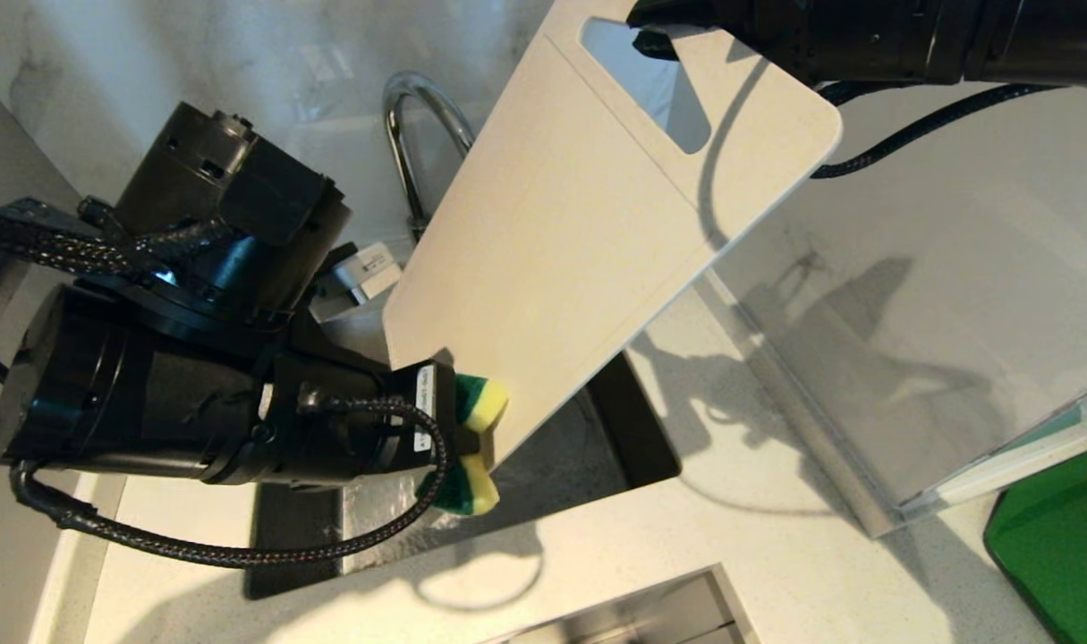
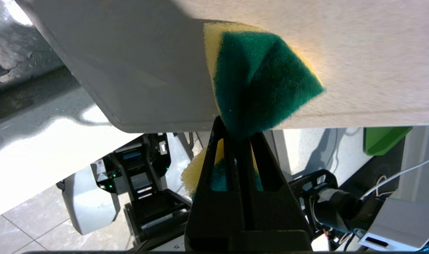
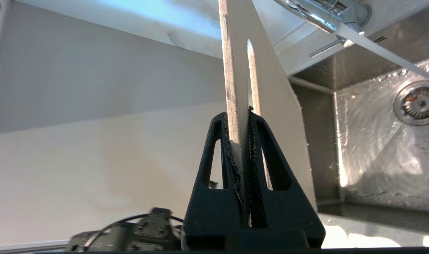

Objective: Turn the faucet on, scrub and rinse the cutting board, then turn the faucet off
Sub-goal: Scrub the cutting board underwater

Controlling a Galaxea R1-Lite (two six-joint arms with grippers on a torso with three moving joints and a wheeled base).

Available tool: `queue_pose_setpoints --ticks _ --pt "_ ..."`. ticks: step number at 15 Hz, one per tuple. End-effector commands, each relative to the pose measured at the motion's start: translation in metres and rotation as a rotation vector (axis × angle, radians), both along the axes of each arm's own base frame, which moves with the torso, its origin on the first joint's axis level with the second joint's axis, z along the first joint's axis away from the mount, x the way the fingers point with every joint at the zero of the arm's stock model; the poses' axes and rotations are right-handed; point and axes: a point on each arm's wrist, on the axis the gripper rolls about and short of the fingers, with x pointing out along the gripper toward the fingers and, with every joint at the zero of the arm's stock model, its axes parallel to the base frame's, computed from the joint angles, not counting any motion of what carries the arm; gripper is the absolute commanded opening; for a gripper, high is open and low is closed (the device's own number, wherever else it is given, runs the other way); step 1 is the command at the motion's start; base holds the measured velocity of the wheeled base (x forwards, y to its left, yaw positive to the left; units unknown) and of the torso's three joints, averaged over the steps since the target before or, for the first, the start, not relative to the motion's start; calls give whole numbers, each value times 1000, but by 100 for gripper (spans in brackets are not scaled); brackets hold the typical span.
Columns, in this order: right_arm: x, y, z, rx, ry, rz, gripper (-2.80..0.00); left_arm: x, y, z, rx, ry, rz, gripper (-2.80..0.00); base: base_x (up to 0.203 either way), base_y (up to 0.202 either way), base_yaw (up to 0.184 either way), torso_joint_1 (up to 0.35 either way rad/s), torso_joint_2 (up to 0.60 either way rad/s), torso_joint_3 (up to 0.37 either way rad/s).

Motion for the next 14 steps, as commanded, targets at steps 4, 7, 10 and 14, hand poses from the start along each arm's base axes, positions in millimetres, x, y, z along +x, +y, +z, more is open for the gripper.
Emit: queue_pose_setpoints --ticks 4,7,10,14 --pt "-4 -2 5 16 -7 3 -280 5 1 -35 17 15 22 -280 0 0 0 0 0 0" --pt "-6 -3 5 17 -6 3 -280 5 9 -48 44 38 38 -280 0 0 0 0 0 0" --pt "-6 -3 5 16 -5 3 -280 5 22 -60 45 42 64 -280 0 0 0 0 0 0" --pt "-8 -4 6 18 -7 3 -280 1 52 -73 44 48 121 -280 0 0 0 0 0 0"
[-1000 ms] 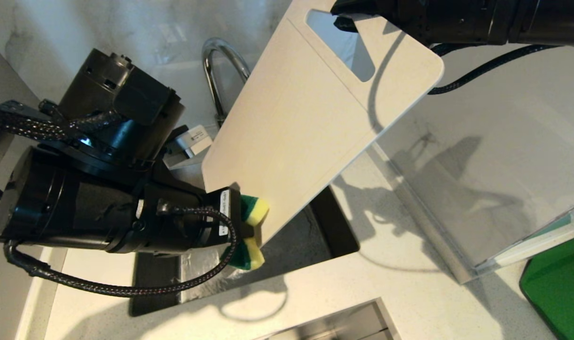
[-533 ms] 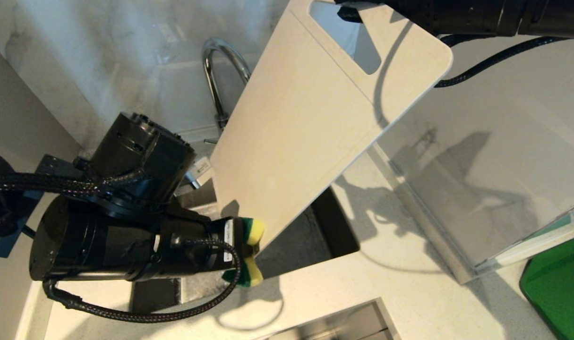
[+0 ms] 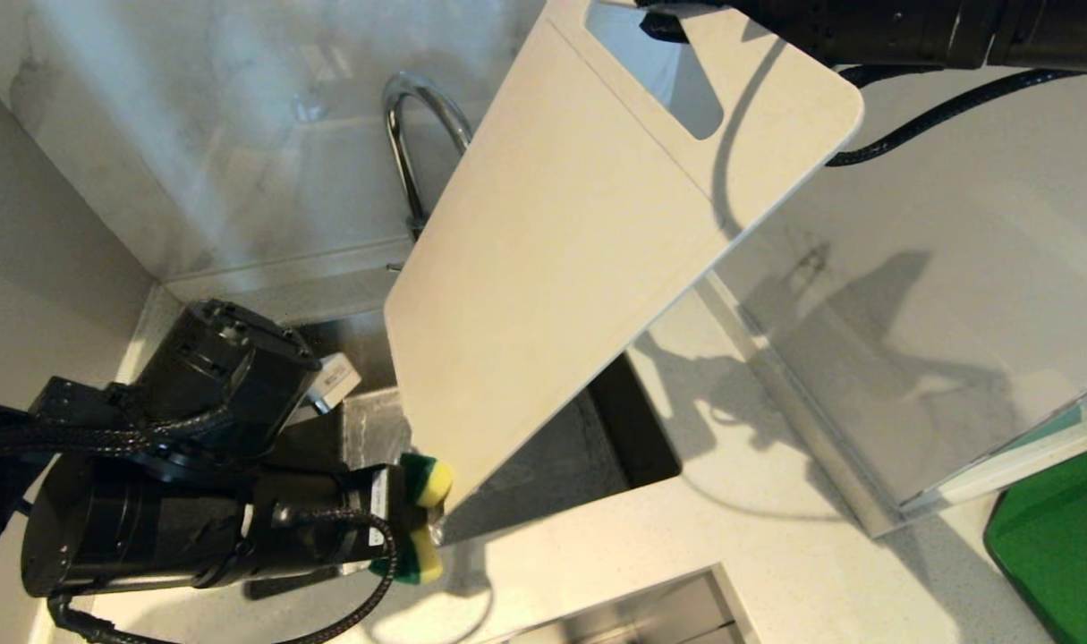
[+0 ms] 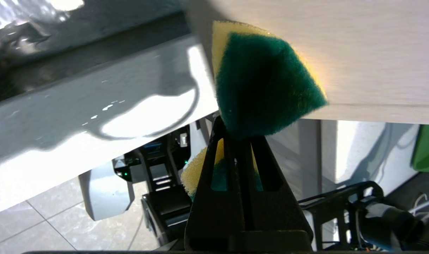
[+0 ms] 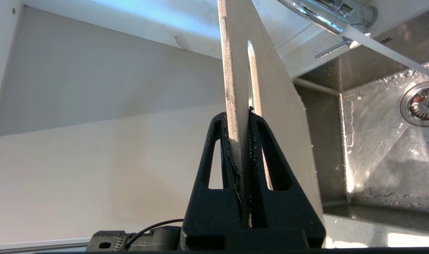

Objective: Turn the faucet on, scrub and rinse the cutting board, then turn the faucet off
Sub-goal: Scrub the cutting board underwater, then put down the cleaning cloth

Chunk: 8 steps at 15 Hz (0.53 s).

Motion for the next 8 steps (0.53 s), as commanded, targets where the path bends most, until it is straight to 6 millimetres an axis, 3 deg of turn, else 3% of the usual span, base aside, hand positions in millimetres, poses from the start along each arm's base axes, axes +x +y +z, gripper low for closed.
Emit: queue_pose_setpoints --ticks 1,8 --pt "-2 -1 2 5 -1 2 -280 -8 25 -4 -2 5 44 -280 0 0 0 0 0 0" --pt "-8 -4 2 5 -1 0 -280 -38 92 0 -83 -48 138 -280 0 0 0 0 0 0"
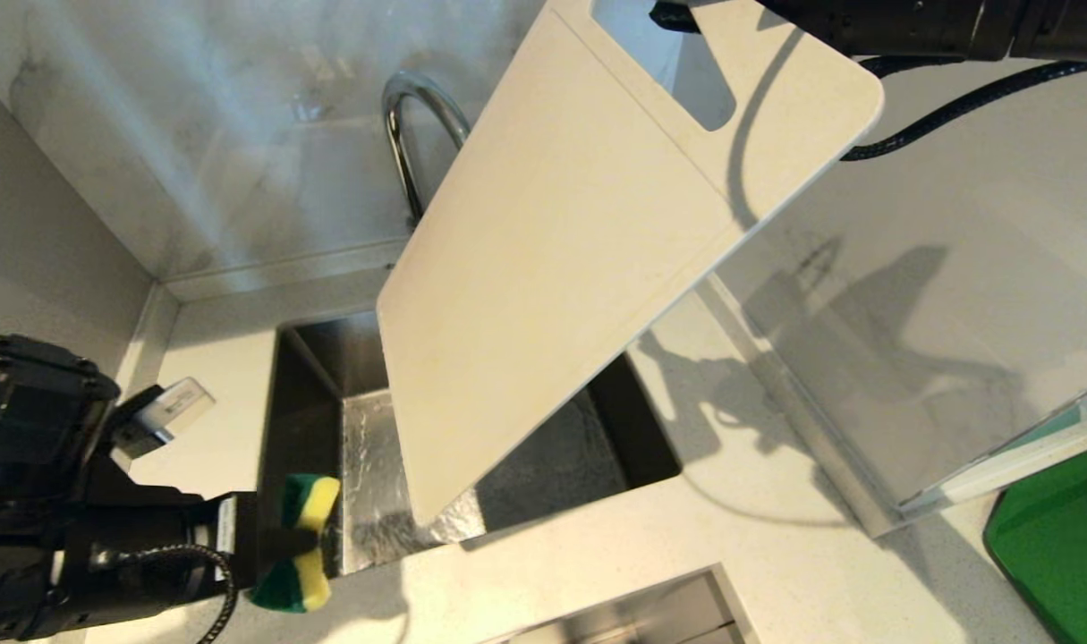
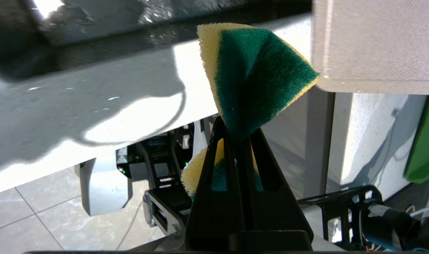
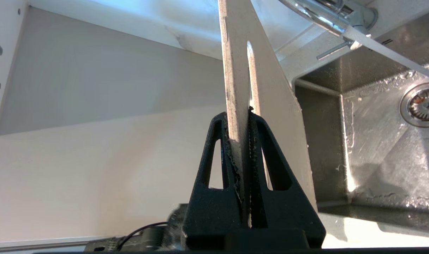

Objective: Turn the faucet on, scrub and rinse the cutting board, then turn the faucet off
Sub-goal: Put down the cleaning cloth

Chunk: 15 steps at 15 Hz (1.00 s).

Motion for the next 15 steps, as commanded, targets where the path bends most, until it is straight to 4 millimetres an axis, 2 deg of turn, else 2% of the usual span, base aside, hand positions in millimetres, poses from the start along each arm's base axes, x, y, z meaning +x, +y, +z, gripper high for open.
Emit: queue_pose_setpoints --ticks 1,5,10,15 --pt "-3 -1 -1 2 6 4 -280 -10 27 3 -3 -44 64 -280 0 0 0 0 0 0" --pt "-11 -6 -1 2 9 -24 -280 0 52 -4 145 -90 113 -280 0 0 0 0 0 0" --pt "-17 -15 -4 0 16 -59 -280 6 68 -5 200 -103 173 -280 0 0 0 0 0 0" --pt "-21 -17 -5 -1 18 -61 -280 11 103 -4 272 -107 316 -280 0 0 0 0 0 0"
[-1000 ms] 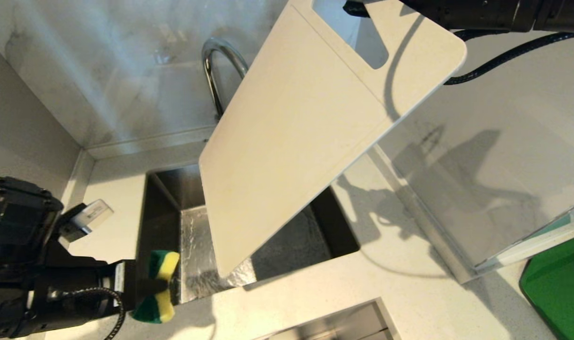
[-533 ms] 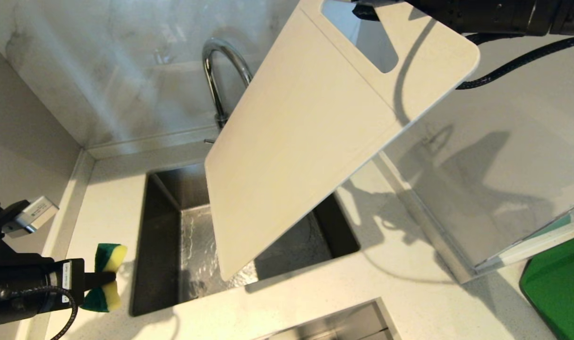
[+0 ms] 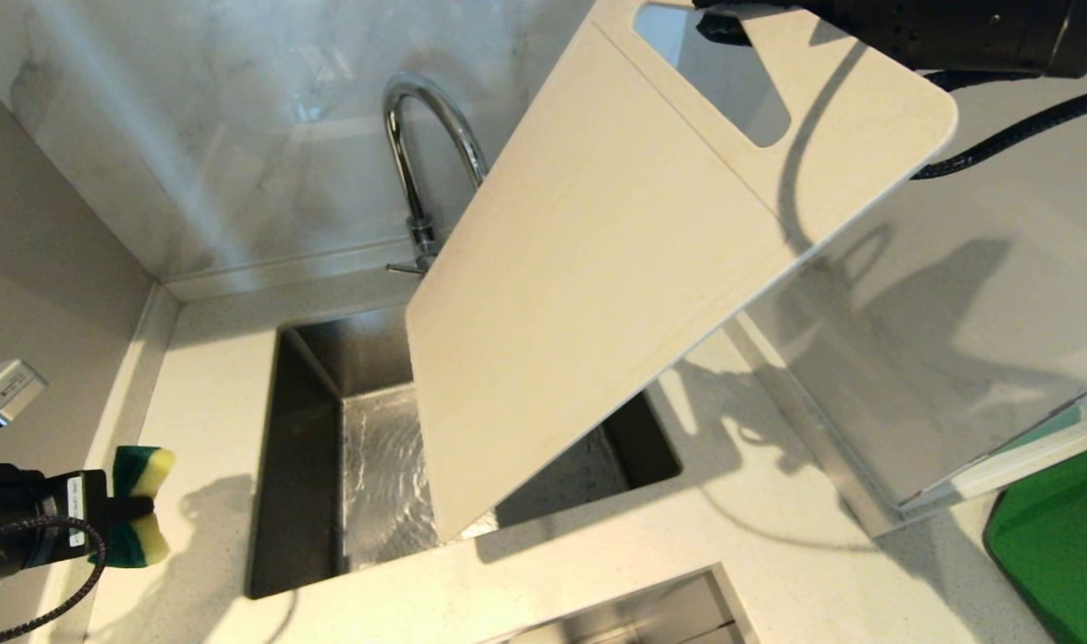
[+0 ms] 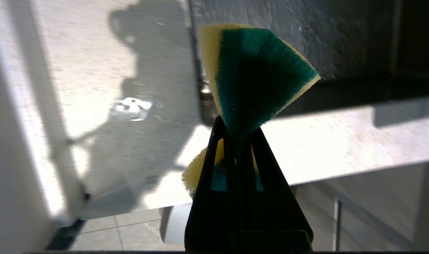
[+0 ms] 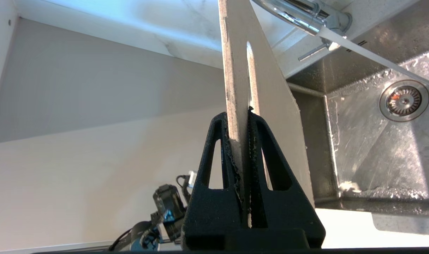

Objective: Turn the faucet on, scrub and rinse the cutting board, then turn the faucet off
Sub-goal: Put down the cleaning cloth

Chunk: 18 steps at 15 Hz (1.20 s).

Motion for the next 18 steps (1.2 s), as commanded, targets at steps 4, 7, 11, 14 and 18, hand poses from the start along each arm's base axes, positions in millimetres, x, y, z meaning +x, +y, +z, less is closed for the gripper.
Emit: queue_pose_setpoints --ticks 4,7,11,14,18 --pt "-3 -1 -1 2 6 3 -280 -5 38 -3 5 6 91 -280 0 0 0 0 0 0" --pt "-2 -1 -3 -1 13 3 -280 -16 42 -6 -9 -6 76 -280 0 0 0 0 0 0" --pt "-5 -2 -1 3 4 4 -280 -25 41 -45 -29 103 56 -280 0 0 0 0 0 0" --pt "-8 -3 1 6 -3 4 -280 -20 41 -72 -47 198 55 -280 0 0 0 0 0 0" --pt "-10 -4 1 8 -2 4 -280 -13 42 -85 -64 247 52 -280 0 0 0 0 0 0"
